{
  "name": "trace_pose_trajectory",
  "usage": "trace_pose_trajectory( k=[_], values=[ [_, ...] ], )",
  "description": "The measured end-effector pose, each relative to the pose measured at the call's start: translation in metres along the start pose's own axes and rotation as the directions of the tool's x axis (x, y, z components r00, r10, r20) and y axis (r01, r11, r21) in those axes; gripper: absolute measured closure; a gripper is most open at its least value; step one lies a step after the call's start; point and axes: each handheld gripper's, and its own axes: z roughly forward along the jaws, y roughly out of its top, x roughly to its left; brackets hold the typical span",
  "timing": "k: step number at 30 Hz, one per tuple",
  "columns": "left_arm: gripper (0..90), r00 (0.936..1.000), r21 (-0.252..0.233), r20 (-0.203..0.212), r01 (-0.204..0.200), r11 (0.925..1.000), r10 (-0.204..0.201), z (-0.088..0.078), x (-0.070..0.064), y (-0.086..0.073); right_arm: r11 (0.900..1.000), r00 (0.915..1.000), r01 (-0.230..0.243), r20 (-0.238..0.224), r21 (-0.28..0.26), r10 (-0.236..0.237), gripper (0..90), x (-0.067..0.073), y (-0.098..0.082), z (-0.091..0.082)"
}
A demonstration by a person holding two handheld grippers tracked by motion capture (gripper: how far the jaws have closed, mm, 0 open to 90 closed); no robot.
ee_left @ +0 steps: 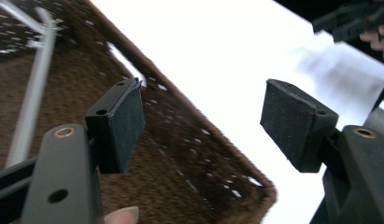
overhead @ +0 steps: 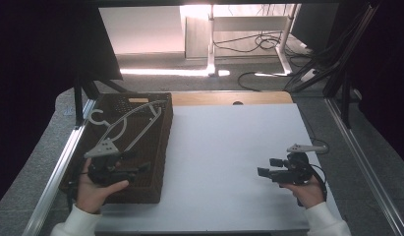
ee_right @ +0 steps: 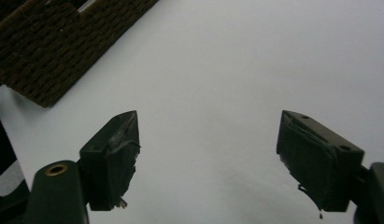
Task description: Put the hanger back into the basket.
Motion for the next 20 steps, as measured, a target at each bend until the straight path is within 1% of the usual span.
trace_pose_trajectory(
  k=[1, 2, 3, 4, 5, 6, 7, 9, 11, 12, 13, 18, 20],
  values=[
    [29.7, 1.0000, 0.000, 0.000, 0.000, 1.0000, 0.000, 0.000, 0.000, 0.000, 1.000, 0.9999, 0.009, 0.011, 0.002, -0.009, 19.5, 0.000, 0.000, 0.001],
    [29.7, 1.0000, 0.004, 0.001, -0.002, 1.0000, 0.002, 0.004, -0.002, -0.001, 1.000, 0.9999, 0.009, 0.011, 0.002, -0.009, 19.5, 0.000, 0.000, 0.001],
    [29.7, 1.0000, 0.007, 0.001, -0.004, 1.0000, 0.004, 0.007, -0.004, -0.001, 1.000, 0.9993, 0.023, 0.028, 0.011, -0.023, 17.7, 0.000, -0.001, 0.002],
    [29.7, 1.0000, 0.010, -0.001, -0.004, 0.9999, 0.004, 0.010, -0.005, -0.002, 1.000, 0.9989, 0.027, 0.037, 0.014, -0.027, 17.0, 0.000, -0.001, 0.003],
    [29.7, 1.0000, 0.017, -0.002, -0.004, 0.9999, 0.004, 0.012, -0.005, -0.002, 1.000, 0.9989, 0.027, 0.037, 0.014, -0.027, 17.0, 0.000, -0.001, 0.003],
    [29.7, 1.0000, 0.021, -0.003, 0.000, 0.9998, 0.000, 0.016, -0.006, -0.003, 0.999, 0.9976, 0.042, 0.054, 0.021, -0.044, 15.9, 0.000, -0.001, 0.004],
    [29.7, 1.0000, 0.021, -0.003, 0.000, 0.9998, 0.000, 0.016, -0.006, -0.003, 0.999, 0.9976, 0.042, 0.054, 0.021, -0.044, 15.9, 0.000, -0.001, 0.004],
    [29.8, 1.0000, 0.023, -0.003, 0.008, 0.9997, -0.008, 0.019, -0.005, -0.005, 0.997, 0.9948, 0.069, 0.073, 0.026, -0.071, 14.3, 0.001, -0.002, 0.006],
    [29.8, 1.0000, 0.027, -0.008, 0.005, 0.9996, -0.005, 0.020, -0.006, -0.005, 0.996, 0.9926, 0.086, 0.084, 0.030, -0.088, 13.7, 0.002, -0.003, 0.007],
    [29.7, 0.9999, 0.019, 0.002, 0.011, 0.9997, -0.011, 0.020, -0.006, -0.005, 0.995, 0.9918, 0.090, 0.088, 0.031, -0.092, 13.5, 0.003, -0.003, 0.007],
    [29.7, 0.9999, 0.019, 0.002, 0.011, 0.9997, -0.011, 0.020, -0.006, -0.005, 0.995, 0.9918, 0.090, 0.088, 0.031, -0.092, 13.5, 0.003, -0.003, 0.007],
    [29.6, 0.9999, 0.016, 0.004, 0.011, 0.9998, -0.011, 0.020, -0.009, -0.007, 0.992, 0.9857, 0.128, 0.107, 0.019, -0.130, 10.8, 0.005, -0.003, 0.008],
    [29.6, 0.9999, 0.015, 0.005, 0.011, 0.9998, -0.011, 0.020, -0.009, -0.007, 0.991, 0.9850, 0.132, 0.109, 0.020, -0.134, 10.8, 0.006, -0.003, 0.008]
  ],
)
